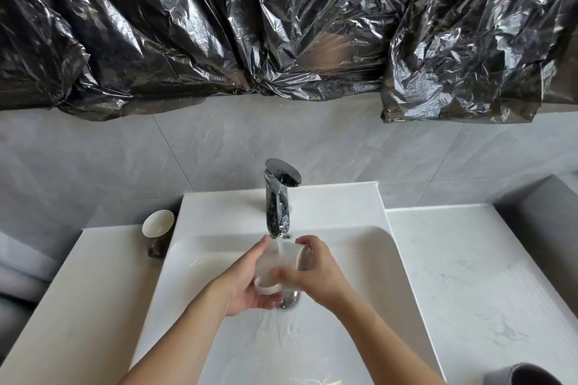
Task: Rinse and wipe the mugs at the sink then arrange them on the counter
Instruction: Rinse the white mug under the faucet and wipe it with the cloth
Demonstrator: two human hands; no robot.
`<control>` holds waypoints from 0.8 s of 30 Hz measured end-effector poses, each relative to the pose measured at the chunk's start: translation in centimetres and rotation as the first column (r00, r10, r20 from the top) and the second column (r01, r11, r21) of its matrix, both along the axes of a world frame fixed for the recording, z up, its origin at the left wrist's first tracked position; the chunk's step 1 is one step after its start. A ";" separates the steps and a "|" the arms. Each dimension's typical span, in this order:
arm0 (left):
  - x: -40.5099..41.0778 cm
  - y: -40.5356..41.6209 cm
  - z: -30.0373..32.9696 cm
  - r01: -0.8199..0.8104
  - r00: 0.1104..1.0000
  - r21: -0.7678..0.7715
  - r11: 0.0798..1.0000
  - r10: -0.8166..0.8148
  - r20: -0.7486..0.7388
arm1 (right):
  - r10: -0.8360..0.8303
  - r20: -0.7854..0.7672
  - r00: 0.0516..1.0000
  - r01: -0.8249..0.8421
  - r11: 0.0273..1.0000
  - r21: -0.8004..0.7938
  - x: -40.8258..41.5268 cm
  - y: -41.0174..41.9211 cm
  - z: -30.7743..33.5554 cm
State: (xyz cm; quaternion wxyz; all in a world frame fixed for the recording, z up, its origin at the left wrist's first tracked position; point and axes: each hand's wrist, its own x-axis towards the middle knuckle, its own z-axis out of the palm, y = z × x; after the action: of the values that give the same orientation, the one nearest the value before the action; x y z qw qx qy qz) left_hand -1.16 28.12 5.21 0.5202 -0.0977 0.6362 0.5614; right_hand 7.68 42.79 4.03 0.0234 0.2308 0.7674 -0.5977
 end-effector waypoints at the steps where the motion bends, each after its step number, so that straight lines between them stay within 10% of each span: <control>1: 0.1 0.0 0.1 0.000 1.000 0.001 1.000 0.000 -0.003 | 0.001 0.008 1.000 -0.001 1.000 -0.031 0.1 0.1 -0.3; 8: 0.5 0.5 -0.8 -0.170 0.983 0.034 0.985 0.172 -0.069 | 0.036 0.174 0.984 0.064 0.841 -0.537 0.6 0.0 0.5; 18: 0.1 0.1 0.2 -0.052 0.991 -0.049 0.997 0.045 -0.123 | 0.113 0.030 0.993 -0.084 0.866 -0.492 0.9 1.0 0.5; 24: 1.3 0.6 -0.3 -0.197 0.935 0.053 0.979 0.204 -0.289 | 0.140 0.268 0.953 -0.019 0.913 -0.409 0.1 0.3 1.2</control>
State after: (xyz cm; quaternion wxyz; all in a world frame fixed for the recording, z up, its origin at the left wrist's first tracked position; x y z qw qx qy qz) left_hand 0.09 28.68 4.87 0.3614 -0.0720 0.6862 0.6272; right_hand 7.77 43.11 5.23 0.2078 0.2747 0.6254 -0.7001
